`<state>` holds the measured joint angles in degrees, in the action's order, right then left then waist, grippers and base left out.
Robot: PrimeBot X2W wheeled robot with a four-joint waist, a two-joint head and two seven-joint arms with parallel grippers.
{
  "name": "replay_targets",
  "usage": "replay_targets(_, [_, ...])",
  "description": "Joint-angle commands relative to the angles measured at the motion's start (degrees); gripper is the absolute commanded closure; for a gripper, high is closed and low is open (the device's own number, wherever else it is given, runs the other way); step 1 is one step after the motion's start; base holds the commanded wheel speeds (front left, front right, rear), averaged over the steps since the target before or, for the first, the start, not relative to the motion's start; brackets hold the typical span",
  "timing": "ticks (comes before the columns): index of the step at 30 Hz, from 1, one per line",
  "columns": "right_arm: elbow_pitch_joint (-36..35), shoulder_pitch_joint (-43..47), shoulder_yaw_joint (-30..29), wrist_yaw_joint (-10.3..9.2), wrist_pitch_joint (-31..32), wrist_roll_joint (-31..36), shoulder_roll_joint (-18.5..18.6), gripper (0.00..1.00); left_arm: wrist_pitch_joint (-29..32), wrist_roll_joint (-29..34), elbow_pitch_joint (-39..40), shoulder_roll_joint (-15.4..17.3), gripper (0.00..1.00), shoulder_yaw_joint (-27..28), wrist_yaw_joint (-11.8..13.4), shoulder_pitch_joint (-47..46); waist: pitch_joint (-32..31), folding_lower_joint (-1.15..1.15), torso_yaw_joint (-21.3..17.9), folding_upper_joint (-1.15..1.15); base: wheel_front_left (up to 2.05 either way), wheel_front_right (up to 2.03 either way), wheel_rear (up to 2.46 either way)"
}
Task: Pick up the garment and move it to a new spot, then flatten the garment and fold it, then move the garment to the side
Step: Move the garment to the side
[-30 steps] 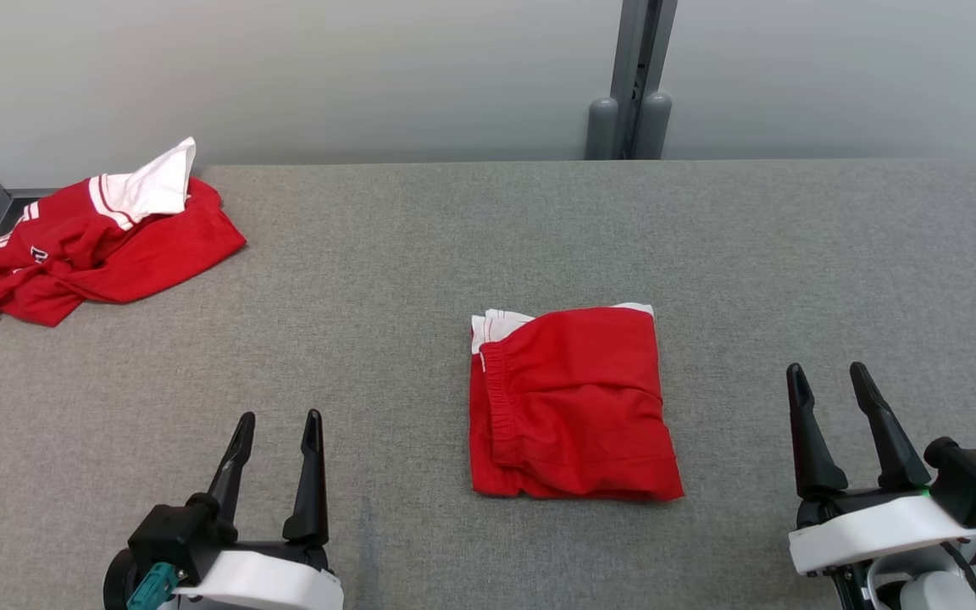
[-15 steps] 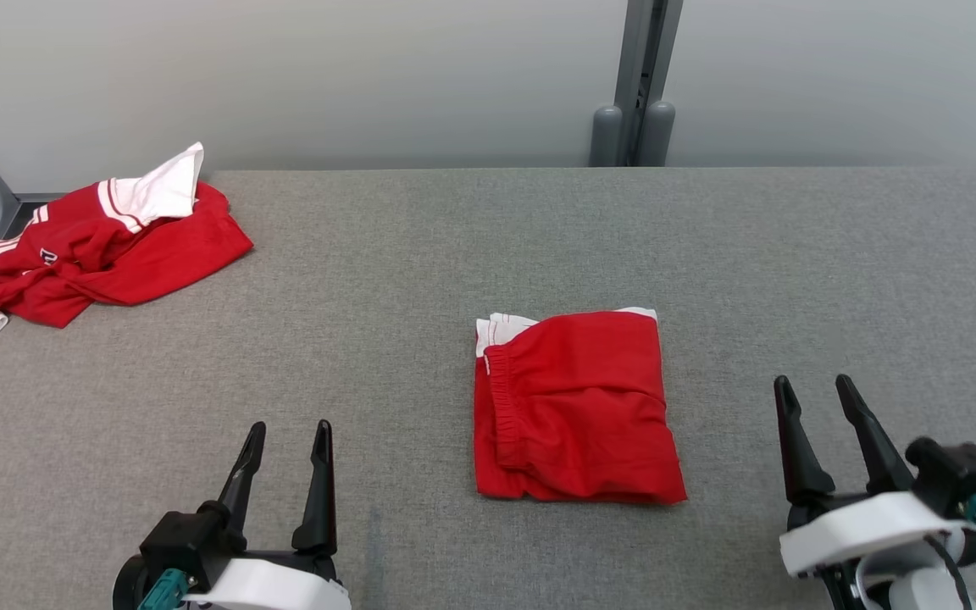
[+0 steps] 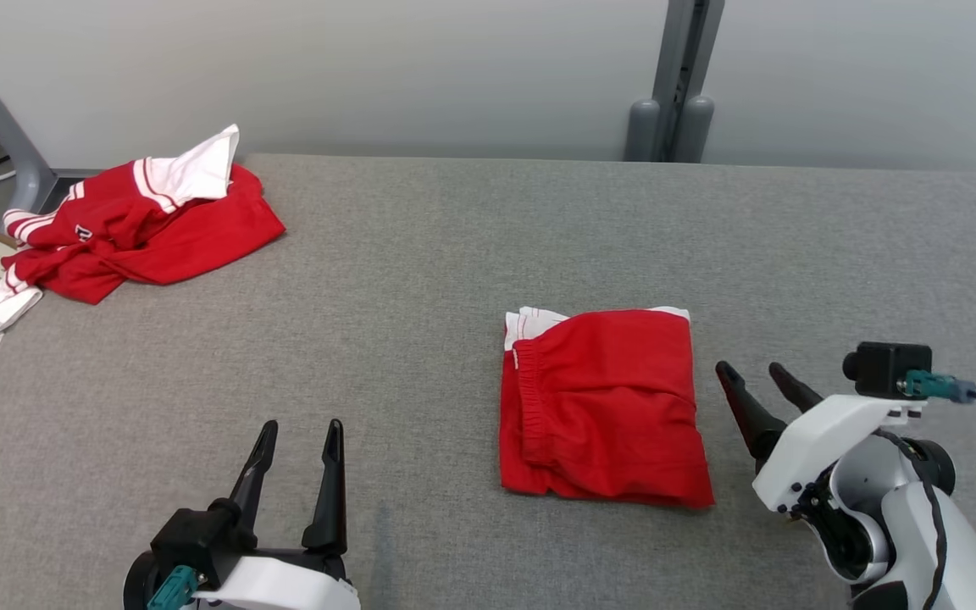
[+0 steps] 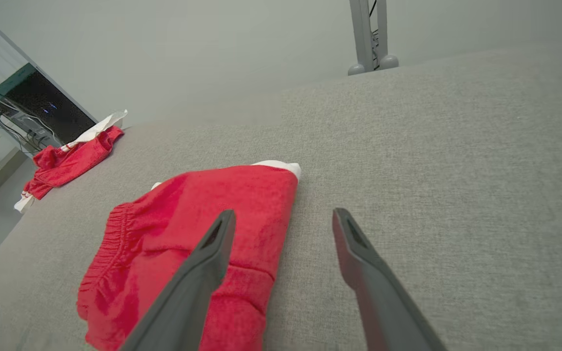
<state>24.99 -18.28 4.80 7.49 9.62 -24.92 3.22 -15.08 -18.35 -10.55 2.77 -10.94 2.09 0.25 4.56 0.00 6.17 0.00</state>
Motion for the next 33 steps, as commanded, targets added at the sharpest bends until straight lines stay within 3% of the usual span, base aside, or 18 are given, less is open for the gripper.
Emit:
replay_targets(1, [0.54, -0.76, 0.72, 0.01, 1.74, -1.1, 1.1, 0.0, -0.12, -0.42, -0.03, 0.22, 0.0, 0.05, 0.1, -0.93, 0.2, 0.0, 0.48, 0.0, 0.0, 0.0, 0.0])
replay_targets(7, [4.63, -3.1, 3.79, 0.02, 9.39, -3.65, 3.7, 0.0, -0.12, -0.43, 0.2, 0.23, 0.0, -0.32, 0.2, -1.64, 1.44, 0.0, 2.26, 0.0, 0.0, 0.0, 0.0])
replay_targets(20, [10.47, -8.3, 8.08, 0.01, 16.29, -9.16, 5.97, 0.0, -0.12, -0.49, 0.38, 0.22, 0.0, -0.94, 0.4, -3.05, 4.23, 0.0, 5.02, 0.0, 0.0, 0.0, 0.0])
replay_targets(21, [10.7, -8.57, 8.46, 0.01, 16.56, -9.52, 6.03, 0.54, -0.12, -0.52, 0.47, 0.23, 0.0, -0.94, 0.41, -3.14, 4.38, 0.0, 5.1, 0.0, 0.0, 0.0, 0.0])
replay_targets(24, [11.09, -9.42, 9.77, 0.01, 16.56, -10.01, 6.34, 0.73, -0.11, -0.51, 0.79, 0.22, 0.0, -0.85, 0.52, -3.23, 4.87, 0.0, 5.12, 0.0, 0.0, 0.0, 0.0])
replay_targets(25, [11.09, -9.74, 10.12, 0.02, 16.37, -10.18, 6.48, 1.0, -0.11, -0.48, 0.96, 0.22, 0.0, -0.74, 0.6, -3.21, 5.06, 0.0, 5.01, 0.0, 0.0, 0.0, 0.0])
replay_targets(33, [11.29, -13.19, 11.69, 0.01, 12.08, -7.95, 9.91, 1.0, -0.11, 0.58, 1.97, 0.22, 0.0, -0.62, 0.07, -3.81, 7.36, 0.0, 1.36, 0.0, 0.0, 0.0, 0.0])
